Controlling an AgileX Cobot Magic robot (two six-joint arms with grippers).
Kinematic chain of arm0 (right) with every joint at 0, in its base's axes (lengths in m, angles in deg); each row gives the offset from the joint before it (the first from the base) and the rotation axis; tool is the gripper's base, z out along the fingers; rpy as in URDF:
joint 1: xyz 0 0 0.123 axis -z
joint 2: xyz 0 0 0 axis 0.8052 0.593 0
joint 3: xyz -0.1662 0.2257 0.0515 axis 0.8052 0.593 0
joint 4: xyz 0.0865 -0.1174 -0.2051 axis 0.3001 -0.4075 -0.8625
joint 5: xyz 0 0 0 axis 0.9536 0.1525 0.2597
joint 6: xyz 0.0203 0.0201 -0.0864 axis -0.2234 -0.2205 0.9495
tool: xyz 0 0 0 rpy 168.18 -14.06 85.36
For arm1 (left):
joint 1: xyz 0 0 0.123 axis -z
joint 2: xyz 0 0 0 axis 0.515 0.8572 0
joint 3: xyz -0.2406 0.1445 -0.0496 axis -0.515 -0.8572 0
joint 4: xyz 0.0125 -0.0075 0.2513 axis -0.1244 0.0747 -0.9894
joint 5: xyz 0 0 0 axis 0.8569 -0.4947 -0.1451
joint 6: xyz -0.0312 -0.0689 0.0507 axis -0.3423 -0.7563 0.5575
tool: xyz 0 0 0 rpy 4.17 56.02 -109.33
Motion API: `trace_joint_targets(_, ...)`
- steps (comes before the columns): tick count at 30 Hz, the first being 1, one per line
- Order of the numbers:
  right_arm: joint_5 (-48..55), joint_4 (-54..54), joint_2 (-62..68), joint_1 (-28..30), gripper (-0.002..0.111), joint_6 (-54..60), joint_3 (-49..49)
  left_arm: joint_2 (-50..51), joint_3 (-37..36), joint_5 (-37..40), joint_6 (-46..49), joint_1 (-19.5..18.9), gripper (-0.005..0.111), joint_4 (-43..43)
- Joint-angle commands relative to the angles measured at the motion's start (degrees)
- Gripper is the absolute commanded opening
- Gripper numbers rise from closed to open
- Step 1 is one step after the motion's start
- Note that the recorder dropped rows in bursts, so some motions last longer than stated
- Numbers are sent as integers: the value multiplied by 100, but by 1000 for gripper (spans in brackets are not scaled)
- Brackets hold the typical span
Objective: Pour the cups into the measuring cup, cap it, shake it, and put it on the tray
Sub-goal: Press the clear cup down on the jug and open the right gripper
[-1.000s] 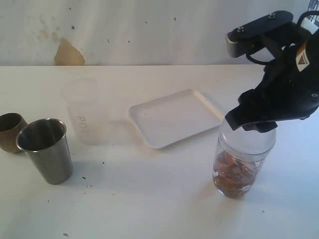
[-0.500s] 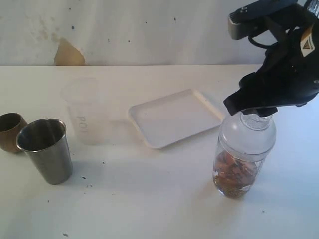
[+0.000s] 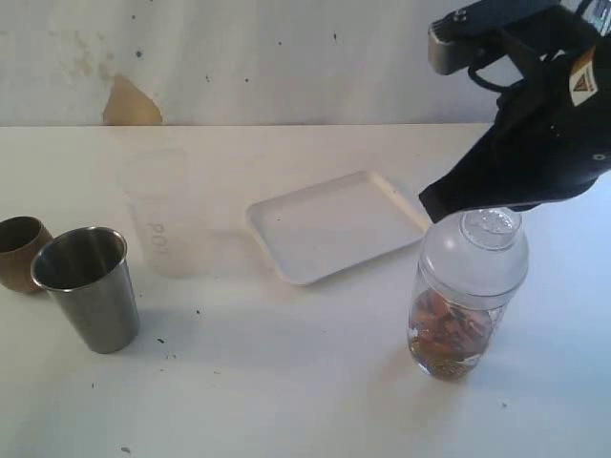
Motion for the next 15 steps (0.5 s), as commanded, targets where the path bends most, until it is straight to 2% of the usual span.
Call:
trace_joint_targets(1, -16, -111, 141, 44, 0, 59, -16, -15, -29, 2, -13, 21, 0, -15)
trace_joint_targets(15, 130, -505, 505, 44, 0, -1, -16, -15, -29, 2, -13, 21, 0, -15)
